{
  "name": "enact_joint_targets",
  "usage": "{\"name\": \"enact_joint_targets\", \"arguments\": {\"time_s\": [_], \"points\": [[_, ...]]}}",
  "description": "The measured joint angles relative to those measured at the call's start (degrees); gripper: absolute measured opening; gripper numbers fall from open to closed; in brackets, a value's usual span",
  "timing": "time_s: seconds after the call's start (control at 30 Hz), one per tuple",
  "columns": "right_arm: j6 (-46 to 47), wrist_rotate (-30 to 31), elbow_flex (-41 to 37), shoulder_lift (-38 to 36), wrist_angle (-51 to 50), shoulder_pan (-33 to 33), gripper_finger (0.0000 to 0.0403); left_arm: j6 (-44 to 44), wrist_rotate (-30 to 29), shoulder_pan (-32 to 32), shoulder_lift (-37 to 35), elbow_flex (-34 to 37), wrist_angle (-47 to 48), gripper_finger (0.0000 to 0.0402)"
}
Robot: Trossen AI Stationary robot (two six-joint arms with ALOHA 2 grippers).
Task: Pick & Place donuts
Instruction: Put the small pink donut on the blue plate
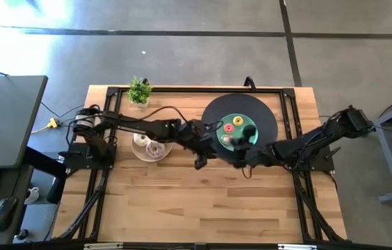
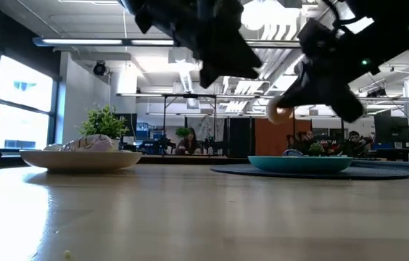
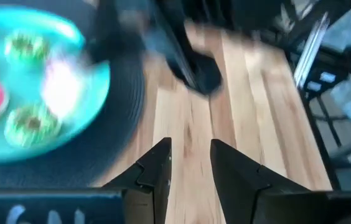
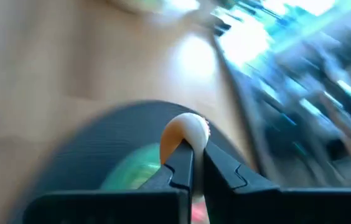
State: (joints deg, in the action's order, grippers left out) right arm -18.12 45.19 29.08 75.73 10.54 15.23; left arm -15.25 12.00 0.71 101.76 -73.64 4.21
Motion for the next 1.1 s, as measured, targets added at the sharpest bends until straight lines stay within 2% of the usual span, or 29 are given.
{"name": "enact_joint_targets", "arguments": {"time_s": [0.07, 0.13, 0.2, 0.3, 0.33, 0.4, 0.5, 0.57, 0.77, 0.97, 1.1], "points": [[4.1, 7.5, 0.1, -0.1, -1.8, -1.0, 0.0021, -0.2, 0.3, 0.7, -1.6, 0.2, 2.8, 0.011], [7.9, 10.7, 0.1, -0.1, -6.3, -2.1, 0.0025, -0.5, 0.2, 1.3, -1.8, 0.0, 1.8, 0.011], [13.7, 9.1, 0.1, -0.1, -10.9, -3.0, 0.0026, -0.9, -0.8, 1.4, -2.7, 0.2, 2.4, 0.011], [23.2, 1.8, 0.1, 0.0, -17.0, -4.6, 0.002, -2.2, -2.4, 1.2, -4.2, -0.1, 0.5, 0.011], [25.5, 0.9, 0.1, 0.0, -18.8, -5.1, 0.0017, -2.4, -2.7, 1.1, -4.3, -0.2, 0.5, 0.011], [28.3, 2.7, 0.1, 0.0, -21.7, -5.9, 0.0012, -2.6, -2.2, 1.1, -4.3, 0.2, 1.8, 0.0111], [30.0, 7.5, 0.1, 0.0, -23.8, -7.2, 0.0011, -2.9, -1.8, 1.2, -4.9, 0.2, 1.7, 0.0111], [31.2, 8.6, 0.1, 0.0, -24.0, -8.1, 0.0017, -2.9, -2.5, 1.2, -5.2, 0.0, 1.6, 0.0111], [34.8, -1.1, 0.1, 0.6, -23.8, -11.2, 0.0033, -2.9, -2.7, 1.2, -4.9, 0.1, 2.2, 0.0111], [32.4, -1.1, 0.1, 1.2, -20.8, -11.5, 0.0026, -3.1, -2.7, 1.2, -4.9, 0.2, 2.1, 0.0111], [28.6, -4.4, 0.1, 1.2, -21.0, -11.5, 0.0029, -3.1, -2.5, 1.2, -4.9, 0.2, 2.3, 0.0111]]}}
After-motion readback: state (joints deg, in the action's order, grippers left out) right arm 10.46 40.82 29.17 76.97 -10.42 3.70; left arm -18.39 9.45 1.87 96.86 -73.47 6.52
